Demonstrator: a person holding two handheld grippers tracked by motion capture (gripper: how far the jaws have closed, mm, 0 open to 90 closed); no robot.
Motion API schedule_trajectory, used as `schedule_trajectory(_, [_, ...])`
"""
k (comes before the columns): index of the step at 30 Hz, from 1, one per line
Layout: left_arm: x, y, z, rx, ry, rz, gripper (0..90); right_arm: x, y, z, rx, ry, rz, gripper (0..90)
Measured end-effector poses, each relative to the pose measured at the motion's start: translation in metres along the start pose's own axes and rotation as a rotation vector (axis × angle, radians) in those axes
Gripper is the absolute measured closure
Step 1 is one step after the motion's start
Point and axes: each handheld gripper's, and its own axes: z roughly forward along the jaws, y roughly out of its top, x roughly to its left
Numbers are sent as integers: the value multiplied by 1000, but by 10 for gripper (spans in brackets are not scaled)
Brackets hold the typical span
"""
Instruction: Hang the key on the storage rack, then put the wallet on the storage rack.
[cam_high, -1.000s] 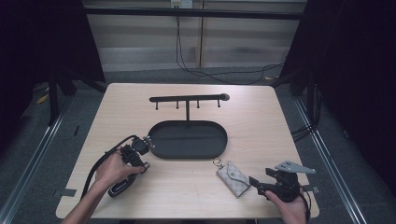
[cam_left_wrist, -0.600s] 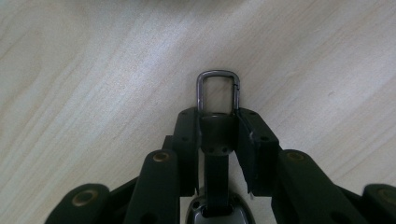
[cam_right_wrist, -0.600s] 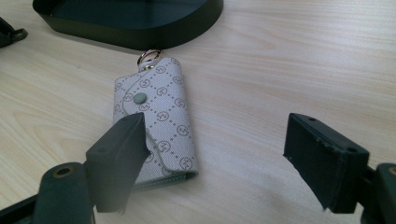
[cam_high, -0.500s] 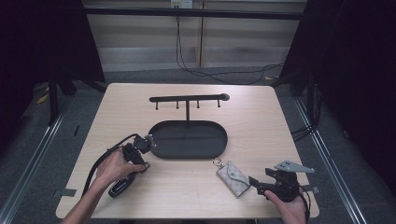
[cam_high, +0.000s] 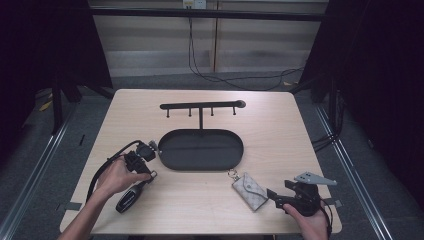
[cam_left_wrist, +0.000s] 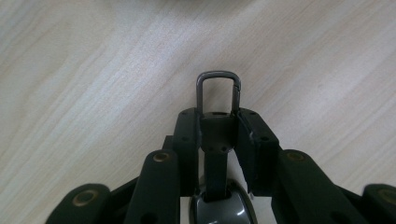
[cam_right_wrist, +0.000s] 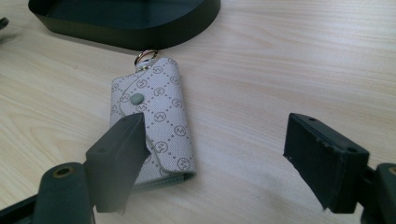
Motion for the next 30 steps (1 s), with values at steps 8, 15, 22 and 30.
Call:
schedule_trajectory(8, [4, -6, -14, -37, -18, -4, 706, 0, 1, 1, 3, -1, 5, 208])
schedule_trajectory(15, [4, -12, -26, -53, -13, 13, 706, 0, 2, 3, 6, 0, 9, 208])
schedule_trajectory(22, [0, -16, -45, -85, -11, 28, 706, 0, 1, 2, 5, 0, 3, 208])
schedule_trajectory(30, [1, -18, -62, -101, 5, 29, 706, 1, 1, 1, 3, -2, 1, 208])
